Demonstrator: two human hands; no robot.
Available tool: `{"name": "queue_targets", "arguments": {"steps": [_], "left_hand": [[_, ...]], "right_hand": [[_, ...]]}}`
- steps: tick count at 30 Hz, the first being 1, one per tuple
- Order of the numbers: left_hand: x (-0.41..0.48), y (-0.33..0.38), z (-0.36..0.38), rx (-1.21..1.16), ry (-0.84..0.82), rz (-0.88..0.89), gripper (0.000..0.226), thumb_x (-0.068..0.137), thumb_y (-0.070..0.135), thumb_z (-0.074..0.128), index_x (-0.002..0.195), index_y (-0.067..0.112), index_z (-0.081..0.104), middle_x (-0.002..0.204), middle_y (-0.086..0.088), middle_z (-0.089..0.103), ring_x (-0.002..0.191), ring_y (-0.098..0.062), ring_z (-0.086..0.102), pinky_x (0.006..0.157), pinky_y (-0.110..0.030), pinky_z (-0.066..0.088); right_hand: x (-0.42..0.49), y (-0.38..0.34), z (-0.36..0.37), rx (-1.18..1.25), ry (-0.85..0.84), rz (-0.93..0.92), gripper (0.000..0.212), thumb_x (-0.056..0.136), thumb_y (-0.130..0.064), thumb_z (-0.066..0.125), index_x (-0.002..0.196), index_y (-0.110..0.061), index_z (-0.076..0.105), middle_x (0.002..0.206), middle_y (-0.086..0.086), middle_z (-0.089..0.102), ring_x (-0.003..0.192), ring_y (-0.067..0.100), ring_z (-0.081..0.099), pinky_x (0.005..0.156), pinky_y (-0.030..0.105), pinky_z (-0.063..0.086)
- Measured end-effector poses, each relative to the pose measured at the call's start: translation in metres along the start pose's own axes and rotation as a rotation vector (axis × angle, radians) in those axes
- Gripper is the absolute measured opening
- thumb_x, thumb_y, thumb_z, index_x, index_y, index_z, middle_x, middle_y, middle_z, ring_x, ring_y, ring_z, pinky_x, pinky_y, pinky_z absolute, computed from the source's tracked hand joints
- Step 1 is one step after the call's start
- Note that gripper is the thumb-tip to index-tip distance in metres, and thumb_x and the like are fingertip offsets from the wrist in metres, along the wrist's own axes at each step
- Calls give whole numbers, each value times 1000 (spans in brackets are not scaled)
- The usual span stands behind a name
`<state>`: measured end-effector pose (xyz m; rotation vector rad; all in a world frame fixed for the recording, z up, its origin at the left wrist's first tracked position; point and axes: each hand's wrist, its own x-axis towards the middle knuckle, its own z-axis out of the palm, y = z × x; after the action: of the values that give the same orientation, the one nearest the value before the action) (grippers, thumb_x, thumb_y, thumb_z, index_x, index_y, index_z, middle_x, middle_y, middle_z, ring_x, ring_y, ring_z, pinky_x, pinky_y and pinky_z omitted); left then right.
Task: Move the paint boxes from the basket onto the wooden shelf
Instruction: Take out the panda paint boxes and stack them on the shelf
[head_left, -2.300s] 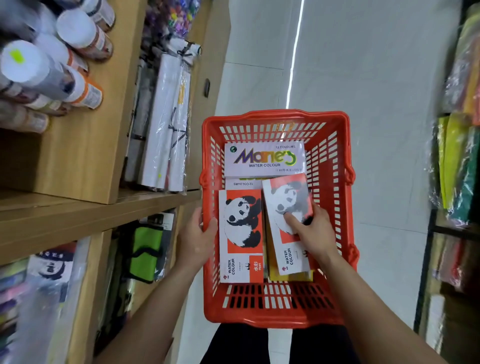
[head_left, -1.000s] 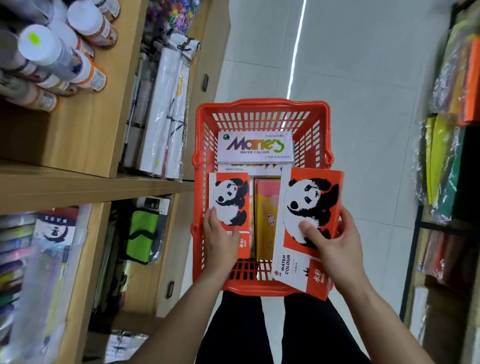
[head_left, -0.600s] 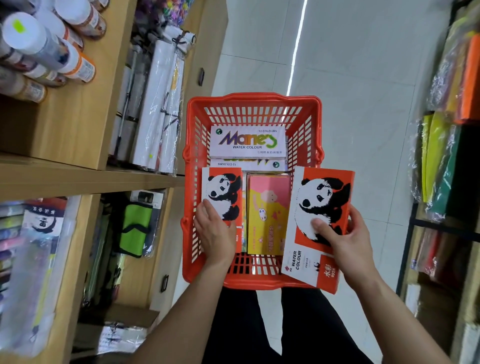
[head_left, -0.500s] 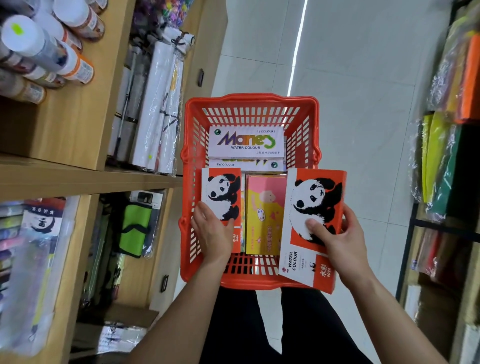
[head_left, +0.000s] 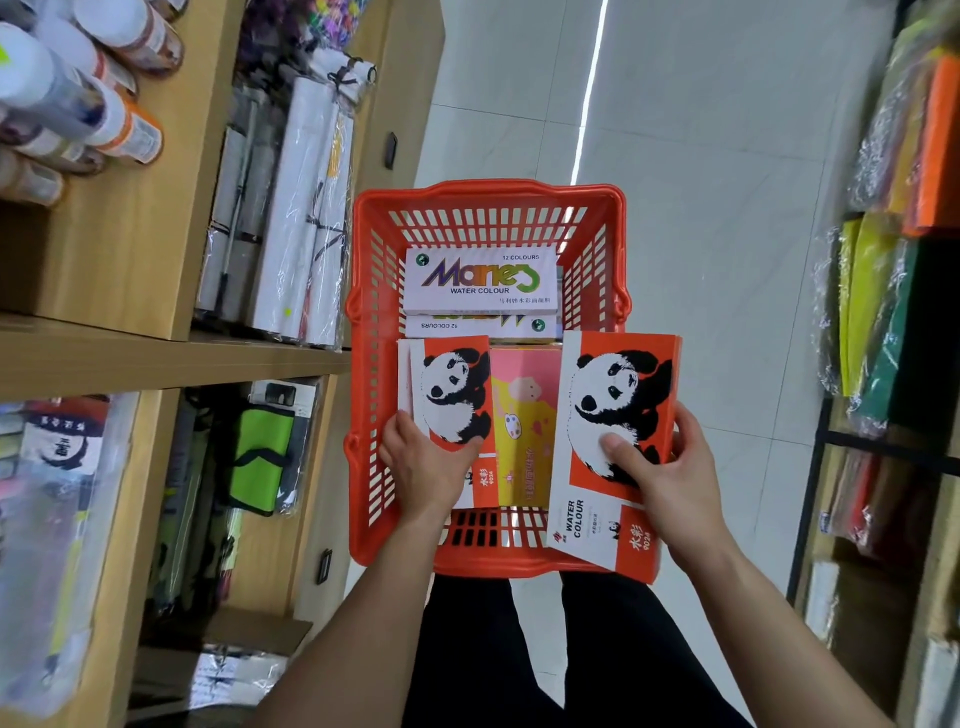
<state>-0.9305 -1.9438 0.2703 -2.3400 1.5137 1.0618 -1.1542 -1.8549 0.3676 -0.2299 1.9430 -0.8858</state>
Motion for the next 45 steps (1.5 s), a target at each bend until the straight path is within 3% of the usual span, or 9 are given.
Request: {"name": "queue_targets", "arguments": {"steps": [6,12,18,23,26,29,34,37,45], "left_hand": [[0,6,5,-171,-96,6,108,62,47,92,146,17,30,148,-10,31,129,-31,49,106,-46,49],[7,6,5,-103,-208,-21,125,70,52,85,160,13,8,166,-12,18,154,-33,13,125,-50,20],[9,5,-4,-206,-233,-9,107,68,41,88,151,16,25,151,-10,29,135,-31,44,113,-47,42],[-1,8,-11,-250,-300,28,118,57,62,81,151,32,16,156,-4,38,142,-29,40,115,-54,37],[-6,14,-16,-308,-325,25,109,67,51,83,151,29,17,154,-3,42,139,-29,44,115,-51,40],[-11,9,-23,-352,-324,21,97,69,46,82,145,30,25,139,-2,52,126,-27,56,104,-50,51],[-39,-10,-77,-475,-329,68,64,84,27,77,134,29,38,109,10,64,87,-7,69,66,-24,55],[-65,-21,-120,-562,-293,126,62,81,27,77,133,37,44,109,9,69,87,-12,75,69,-29,61],[-156,-38,-209,-773,-112,218,44,82,22,76,121,32,57,103,-1,78,82,-16,78,64,-29,61]], "right_hand": [[-2,-1,2,-8,4,-1,63,85,-26,84,139,-26,52,119,-6,72,90,8,77,75,28,60],[-1,0,2,-24,11,-6,62,85,-28,83,139,-26,52,120,-5,72,97,16,77,86,43,63],[-2,1,2,-28,11,-9,61,85,-28,83,137,-26,52,119,-5,73,96,17,77,88,46,63],[-8,-1,7,-21,29,-39,60,84,-27,84,137,-26,54,117,-6,74,97,16,77,89,44,62],[-11,-1,8,3,45,-33,63,83,-29,85,138,-26,53,118,-6,74,98,17,77,88,45,62],[-8,-2,9,16,47,-26,60,83,-27,86,135,-27,56,116,-5,75,94,16,78,87,45,63],[-34,-20,4,39,-10,-54,48,85,-21,84,127,-27,62,112,0,79,89,21,80,80,43,64],[-62,-38,2,81,-65,-89,44,86,-16,82,126,-22,63,108,1,80,85,21,81,71,34,62],[-124,-91,6,94,-322,-204,39,88,-13,79,123,-21,63,106,5,81,85,28,81,73,40,62]]}}
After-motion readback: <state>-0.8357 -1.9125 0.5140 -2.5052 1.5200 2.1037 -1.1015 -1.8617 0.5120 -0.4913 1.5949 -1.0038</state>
